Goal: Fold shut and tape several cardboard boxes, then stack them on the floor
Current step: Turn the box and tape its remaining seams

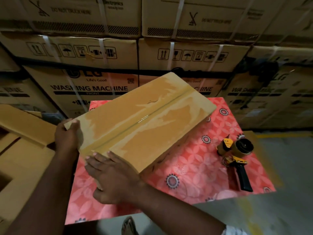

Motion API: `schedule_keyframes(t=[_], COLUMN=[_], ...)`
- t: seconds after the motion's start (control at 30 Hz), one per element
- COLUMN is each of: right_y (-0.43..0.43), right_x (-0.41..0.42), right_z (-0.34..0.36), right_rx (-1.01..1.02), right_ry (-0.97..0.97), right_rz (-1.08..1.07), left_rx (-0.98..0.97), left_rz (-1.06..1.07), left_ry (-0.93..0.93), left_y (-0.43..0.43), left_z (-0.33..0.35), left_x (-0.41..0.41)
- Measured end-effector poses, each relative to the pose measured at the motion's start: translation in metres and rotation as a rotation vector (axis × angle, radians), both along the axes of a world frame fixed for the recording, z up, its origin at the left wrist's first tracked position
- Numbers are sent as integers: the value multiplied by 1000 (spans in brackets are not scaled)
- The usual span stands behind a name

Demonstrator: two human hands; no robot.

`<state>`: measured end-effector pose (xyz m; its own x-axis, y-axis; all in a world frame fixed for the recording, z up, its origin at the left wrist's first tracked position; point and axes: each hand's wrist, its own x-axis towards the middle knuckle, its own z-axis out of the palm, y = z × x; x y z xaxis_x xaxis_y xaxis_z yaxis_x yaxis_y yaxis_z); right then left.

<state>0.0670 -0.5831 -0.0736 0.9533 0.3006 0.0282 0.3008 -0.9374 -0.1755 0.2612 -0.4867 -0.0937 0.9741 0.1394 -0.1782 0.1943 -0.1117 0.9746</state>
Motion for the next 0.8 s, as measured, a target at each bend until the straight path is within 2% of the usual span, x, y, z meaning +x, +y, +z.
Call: schedule_keyframes(t=[0.17,0.27,0.43,0.6,0.8], right_y=[-75,-131,-227,-310,-334], right_x=[-61,-102,-167,-215,-249], right_z=[-6,-9,-22,-30,-44], right_rx=[81,167,227,250,468], right_ry=[-9,-15,-93,-133,-294], right_rz=[148,146,17,-153,-326], left_rx=[-47,-119,-162,-71,-27], left_rz=[181,236,220,142,117], left_ry=[-1,24,33,44,28], left_y=[-9,-28,-72,-116,-150], left_z=[-9,-10,-15,-26,-26], left_x=[-77,-132,-215,-277,-312])
